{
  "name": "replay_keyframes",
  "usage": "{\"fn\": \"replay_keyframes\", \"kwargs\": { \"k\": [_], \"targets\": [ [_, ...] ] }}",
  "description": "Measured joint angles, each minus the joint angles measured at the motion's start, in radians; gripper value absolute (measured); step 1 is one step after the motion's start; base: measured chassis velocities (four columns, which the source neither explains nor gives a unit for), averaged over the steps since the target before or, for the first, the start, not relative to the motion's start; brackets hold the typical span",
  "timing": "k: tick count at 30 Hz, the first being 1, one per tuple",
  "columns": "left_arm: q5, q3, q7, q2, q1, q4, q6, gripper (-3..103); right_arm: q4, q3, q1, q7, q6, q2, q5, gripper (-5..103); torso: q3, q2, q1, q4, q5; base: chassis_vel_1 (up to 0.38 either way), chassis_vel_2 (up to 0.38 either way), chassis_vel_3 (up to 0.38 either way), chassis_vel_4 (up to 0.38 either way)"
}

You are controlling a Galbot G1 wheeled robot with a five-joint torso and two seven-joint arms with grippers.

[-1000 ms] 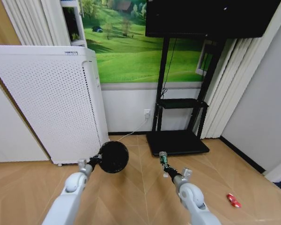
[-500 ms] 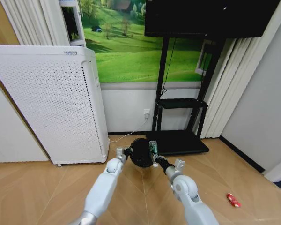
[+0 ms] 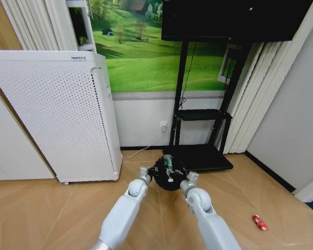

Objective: Pick up the trash bin and place the garbage on the floor into it.

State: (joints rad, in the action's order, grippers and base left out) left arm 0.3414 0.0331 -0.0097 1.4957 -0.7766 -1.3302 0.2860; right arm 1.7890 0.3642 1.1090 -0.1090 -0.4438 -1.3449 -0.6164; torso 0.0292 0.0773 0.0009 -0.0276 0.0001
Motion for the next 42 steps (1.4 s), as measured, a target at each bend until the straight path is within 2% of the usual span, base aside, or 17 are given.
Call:
{"fn": "replay_keyframes", "kwargs": {
  "k": [1, 2, 5, 6, 7, 8, 10, 12, 13, 15, 16, 18, 19, 21, 24, 30, 42],
  "targets": [
    [0.0, 0.003, -0.001, -0.001, 0.002, 0.0, 0.0, 4, -0.001, 0.002, 0.003, 0.002, 0.005, 0.003, 0.004, 58, 0.0, 0.0, 0.0, 0.0, 0.0, 0.0, 0.0, 0.0, 0.0],
    [0.0, 0.003, -0.001, -0.001, 0.002, 0.0, 0.0, 4, -0.001, 0.002, 0.003, 0.002, 0.005, 0.003, 0.004, 58, 0.0, 0.0, 0.0, 0.0, 0.0, 0.0, 0.0, 0.0, 0.0],
    [0.002, 0.008, -0.002, -0.001, 0.009, 0.005, 0.001, 4, 0.002, 0.008, 0.011, 0.003, 0.017, 0.008, 0.017, 75, 0.0, 0.0, 0.0, 0.0001, 0.0, 0.0, 0.0, 0.0, 0.0],
    [0.002, 0.008, -0.002, -0.001, 0.009, 0.005, 0.001, 4, 0.002, 0.008, 0.011, 0.003, 0.017, 0.008, 0.017, 75, 0.0, 0.0, 0.0, 0.0001, 0.0, 0.0, 0.0, 0.0, 0.0],
    [0.003, 0.011, -0.002, -0.001, 0.012, 0.007, 0.001, 4, 0.007, 0.013, 0.013, 0.0, 0.028, 0.008, 0.024, 85, 0.0, 0.0, 0.0, 0.0001, 0.0, 0.0, 0.0, 0.0, 0.0],
    [0.004, 0.013, -0.002, -0.001, 0.012, 0.007, 0.001, 4, 0.01, 0.018, 0.013, -0.006, 0.032, 0.007, 0.029, 85, 0.0, 0.0, 0.0, 0.0001, 0.0, 0.0, 0.0, 0.0, 0.0],
    [0.006, 0.028, -0.001, -0.006, 0.008, -0.002, 0.001, 4, 0.027, 0.052, 0.02, -0.03, 0.046, 0.005, 0.038, 95, 0.0, 0.0, 0.0, 0.0, -0.0002, 0.0, 0.0, 0.0, 0.0],
    [0.008, 0.035, -0.001, -0.014, 0.002, -0.013, 0.001, 4, 0.036, 0.076, 0.03, -0.036, 0.049, 0.008, 0.042, 99, 0.0, 0.0, 0.0, 0.0002, -0.0002, 0.0, 0.0, 0.0, 0.0],
    [0.008, 0.035, -0.001, -0.014, 0.002, -0.013, 0.001, 4, 0.036, 0.076, 0.03, -0.036, 0.049, 0.008, 0.042, 99, 0.0, 0.0, 0.0, 0.0002, -0.0002, 0.0, 0.0, 0.0, 0.0],
    [0.017, 0.062, 0.009, -0.065, -0.023, -0.052, 0.001, 4, 0.041, 0.141, 0.074, -0.018, 0.074, 0.031, 0.063, 100, 0.0, 0.0, 0.0, -0.0003, -0.0003, 0.0, 0.0, 0.0, 0.0],
    [0.017, 0.062, 0.009, -0.065, -0.023, -0.052, 0.001, 4, 0.041, 0.141, 0.074, -0.018, 0.074, 0.031, 0.063, 100, 0.0, 0.0, 0.0, -0.0003, -0.0003, 0.0, 0.0, 0.0, 0.0],
    [0.035, 0.087, 0.014, -0.118, -0.048, -0.097, 0.007, 4, 0.018, 0.168, 0.098, 0.0, 0.096, 0.049, 0.074, 100, 0.0, 0.0, 0.0, 0.0001, -0.0003, 0.0, 0.0, 0.0, 0.0],
    [0.035, 0.087, 0.014, -0.118, -0.048, -0.097, 0.007, 4, 0.018, 0.168, 0.098, 0.0, 0.096, 0.049, 0.074, 100, 0.0, 0.0, 0.0, 0.0001, -0.0003, 0.0, 0.0, 0.0, 0.0],
    [0.065, 0.121, 0.017, -0.173, -0.086, -0.157, 0.019, 4, -0.031, 0.186, 0.103, 0.032, 0.126, 0.061, 0.097, 100, 0.0, 0.0, 0.0, 0.0002, 0.0, 0.0, 0.0, 0.0, 0.0],
    [0.074, 0.159, 0.028, -0.211, -0.124, -0.195, 0.023, 4, -0.074, 0.193, 0.086, 0.058, 0.135, 0.067, 0.103, 100, 0.0, 0.0, 0.0, 0.0008, -0.0001, 0.0, 0.0, 0.0, 0.0],
    [0.072, 0.196, 0.039, -0.208, -0.15, -0.209, 0.021, 4, -0.099, 0.186, 0.062, 0.069, 0.13, 0.068, 0.096, 100, 0.0, 0.0, 0.0, 0.0005, -0.0002, 0.0, 0.0, 0.0, 0.0],
    [0.068, 0.199, 0.045, -0.188, -0.153, -0.213, 0.018, 4, -0.095, 0.174, 0.056, 0.069, 0.117, 0.066, 0.079, 100, 0.0, 0.0, 0.0, -0.0002, 0.0, -0.148, -0.138, 0.143, 0.155]
  ]
}}
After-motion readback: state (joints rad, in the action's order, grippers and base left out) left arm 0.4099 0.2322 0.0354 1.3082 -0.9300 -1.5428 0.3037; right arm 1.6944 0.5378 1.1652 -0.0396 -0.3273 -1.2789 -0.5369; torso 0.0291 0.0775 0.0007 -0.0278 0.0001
